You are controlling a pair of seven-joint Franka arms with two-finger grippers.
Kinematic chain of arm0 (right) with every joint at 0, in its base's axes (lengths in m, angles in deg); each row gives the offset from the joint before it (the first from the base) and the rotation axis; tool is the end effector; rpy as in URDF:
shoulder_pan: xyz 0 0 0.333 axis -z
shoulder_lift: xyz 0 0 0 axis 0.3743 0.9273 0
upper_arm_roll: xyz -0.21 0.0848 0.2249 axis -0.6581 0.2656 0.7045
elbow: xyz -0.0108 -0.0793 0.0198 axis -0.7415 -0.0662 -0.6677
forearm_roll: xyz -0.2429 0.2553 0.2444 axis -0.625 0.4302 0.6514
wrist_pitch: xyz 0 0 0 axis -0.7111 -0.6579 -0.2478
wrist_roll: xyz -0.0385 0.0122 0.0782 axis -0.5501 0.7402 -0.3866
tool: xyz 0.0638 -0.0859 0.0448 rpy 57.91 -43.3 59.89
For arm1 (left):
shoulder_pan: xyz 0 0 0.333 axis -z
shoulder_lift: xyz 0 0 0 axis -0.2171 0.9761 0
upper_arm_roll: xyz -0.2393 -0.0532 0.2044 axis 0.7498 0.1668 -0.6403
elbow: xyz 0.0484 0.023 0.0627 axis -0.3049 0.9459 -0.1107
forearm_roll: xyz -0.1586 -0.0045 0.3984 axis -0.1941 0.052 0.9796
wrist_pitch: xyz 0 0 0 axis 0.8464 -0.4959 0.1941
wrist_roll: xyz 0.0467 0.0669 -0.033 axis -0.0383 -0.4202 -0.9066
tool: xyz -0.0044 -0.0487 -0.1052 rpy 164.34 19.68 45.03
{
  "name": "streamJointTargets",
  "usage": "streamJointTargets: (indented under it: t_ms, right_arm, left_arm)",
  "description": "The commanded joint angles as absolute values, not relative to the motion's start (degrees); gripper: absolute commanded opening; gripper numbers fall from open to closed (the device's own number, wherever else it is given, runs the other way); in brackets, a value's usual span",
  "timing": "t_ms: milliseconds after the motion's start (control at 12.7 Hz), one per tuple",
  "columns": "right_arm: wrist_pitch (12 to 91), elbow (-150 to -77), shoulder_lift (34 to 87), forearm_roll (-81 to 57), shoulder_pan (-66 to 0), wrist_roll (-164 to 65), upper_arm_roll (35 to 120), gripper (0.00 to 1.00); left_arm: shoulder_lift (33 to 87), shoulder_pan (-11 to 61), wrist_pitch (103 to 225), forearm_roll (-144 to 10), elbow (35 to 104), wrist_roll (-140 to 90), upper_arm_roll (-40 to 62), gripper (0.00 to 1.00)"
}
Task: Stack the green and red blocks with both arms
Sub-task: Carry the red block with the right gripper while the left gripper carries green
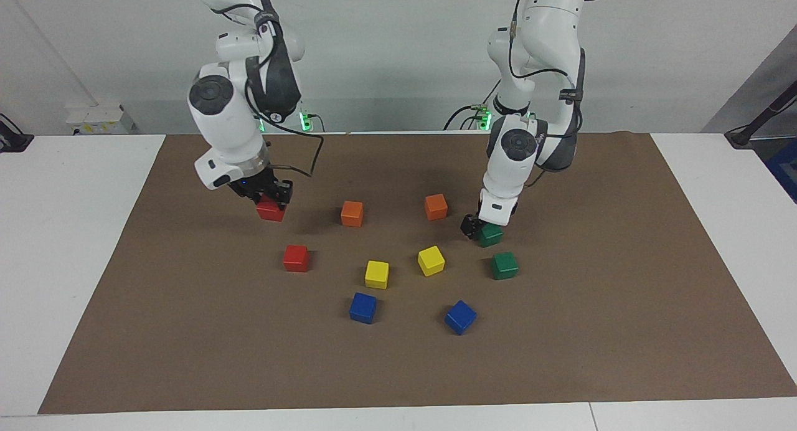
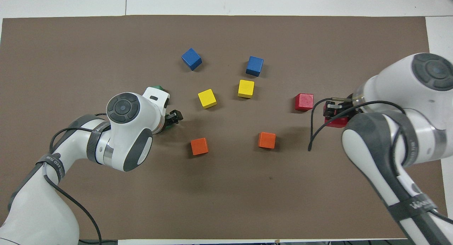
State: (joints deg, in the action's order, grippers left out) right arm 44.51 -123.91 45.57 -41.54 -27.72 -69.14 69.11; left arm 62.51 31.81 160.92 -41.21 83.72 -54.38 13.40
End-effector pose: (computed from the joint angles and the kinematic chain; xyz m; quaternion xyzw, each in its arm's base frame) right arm 0.5801 0.0488 0.4329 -0.9973 0.0639 0.0348 0.0035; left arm 0.5338 -0.2418 0.2637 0.9844 0.1757 -0.0097 0.0026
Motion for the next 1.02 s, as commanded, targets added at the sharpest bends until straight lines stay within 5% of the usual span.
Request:
streamJointTargets:
  t_ms: [0,315,394,709,788,946]
  right_arm:
    - [46.7,-124.09,45.47,-40.82,-20.07,-54.69,69.31,0.0]
    - [53.38,-126.73,48.36,-40.82,-13.99,-47.45,69.4,0.0]
    - [54.62,-126.73,49.85,-40.82,-13.55,-47.35,69.4,0.0]
    - [59.63,-127.08,53.37,-40.82,-14.07,-47.35,69.4,0.0]
    - [62.26,-128.47,53.64,-40.82,-14.42,-47.35,69.48,0.0]
    - [66.05,-130.42,54.0,-40.82,-14.51,-46.83,69.49,0.0]
  left_arm:
    - [62.23,32.67,162.7,-40.21,85.07,-54.39,12.85,0.93]
    - [62.4,33.02,163.31,-40.21,85.07,-53.33,12.85,0.82]
    - [62.4,33.02,163.31,-40.21,85.07,-53.25,12.85,0.73]
    - [62.31,33.02,163.23,-40.21,85.16,-52.1,12.85,0.09]
    - [62.31,32.93,163.23,-40.21,85.07,-52.1,12.85,0.0]
    - [62.4,32.93,163.14,-40.21,84.73,-52.1,12.77,0.0]
